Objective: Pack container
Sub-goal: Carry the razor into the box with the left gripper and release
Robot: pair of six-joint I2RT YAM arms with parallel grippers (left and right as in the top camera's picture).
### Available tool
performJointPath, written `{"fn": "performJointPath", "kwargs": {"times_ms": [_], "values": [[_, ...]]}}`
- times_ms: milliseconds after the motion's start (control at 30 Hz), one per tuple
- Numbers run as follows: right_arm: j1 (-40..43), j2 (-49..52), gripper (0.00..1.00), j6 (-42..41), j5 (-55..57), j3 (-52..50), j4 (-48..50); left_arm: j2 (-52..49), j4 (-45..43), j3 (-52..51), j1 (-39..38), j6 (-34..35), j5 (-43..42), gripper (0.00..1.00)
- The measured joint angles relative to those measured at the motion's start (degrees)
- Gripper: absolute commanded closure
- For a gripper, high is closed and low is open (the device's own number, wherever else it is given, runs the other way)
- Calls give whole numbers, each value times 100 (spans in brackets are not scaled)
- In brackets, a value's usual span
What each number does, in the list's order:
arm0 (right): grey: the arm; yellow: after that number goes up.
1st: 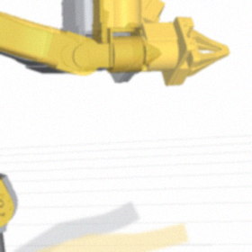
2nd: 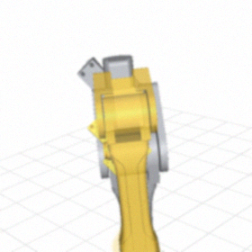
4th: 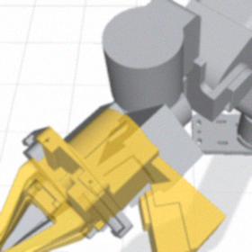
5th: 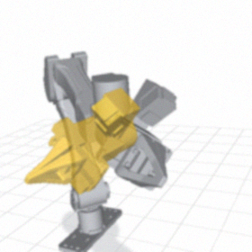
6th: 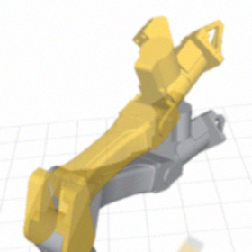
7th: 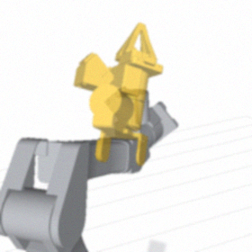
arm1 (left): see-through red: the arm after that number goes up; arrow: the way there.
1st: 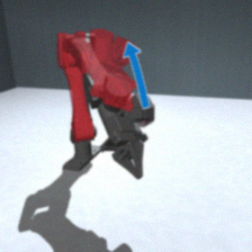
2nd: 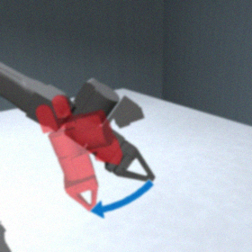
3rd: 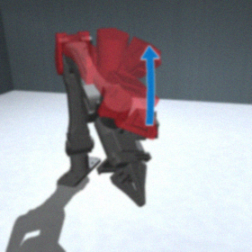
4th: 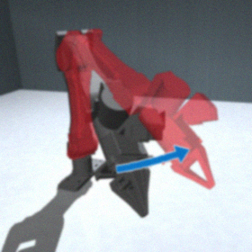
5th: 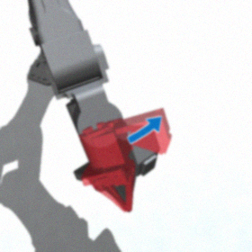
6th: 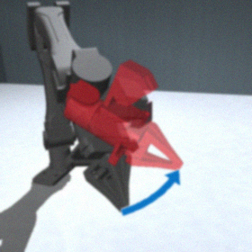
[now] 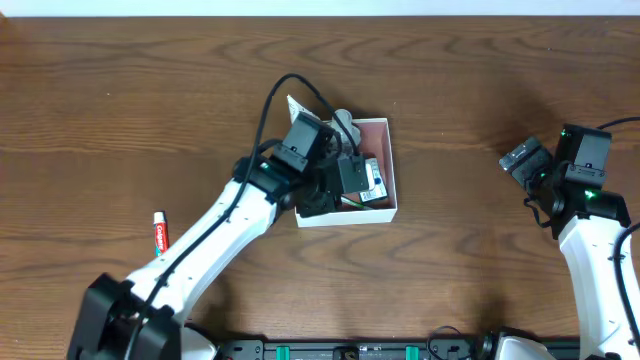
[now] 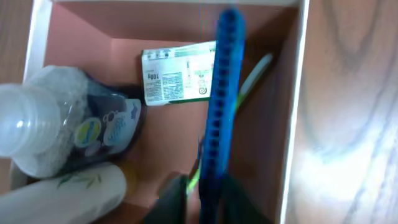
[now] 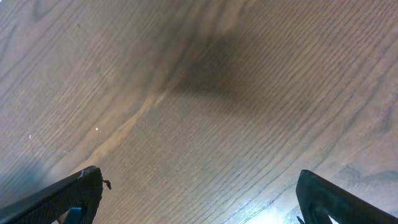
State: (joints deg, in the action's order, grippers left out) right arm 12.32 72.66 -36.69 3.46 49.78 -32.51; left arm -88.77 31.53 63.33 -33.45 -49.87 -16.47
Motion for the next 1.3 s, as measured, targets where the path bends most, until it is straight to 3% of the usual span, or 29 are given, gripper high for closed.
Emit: {"fn": "performJointPath", "kwargs": {"times_ms": [33,100,300,533,633,833,1133,1300], "values": [[0,0,1,0,0,0,0,-9,-28,0,-9,0,31,23],[0,0,1,0,0,0,0,11,-94,0,-44,-9,46,14],[0,0,1,0,0,0,0,337,-201,0,-374,-13,94,7],[0,0,1,0,2,0,0,1650,-199,0,-1049,127,125,2],[0,0,1,2,0,0,0,2286,-188,2,-1115,732,310,2],[0,0,1,0,0,0,2,3204,782,2,-557,2726,1816,2],[0,0,1,0,0,0,0,3281,2824,-11,1526,5466,2881,2],[0,0,1,0,0,0,0,2977,2953,-332,2758,6363,2935,2]]}}
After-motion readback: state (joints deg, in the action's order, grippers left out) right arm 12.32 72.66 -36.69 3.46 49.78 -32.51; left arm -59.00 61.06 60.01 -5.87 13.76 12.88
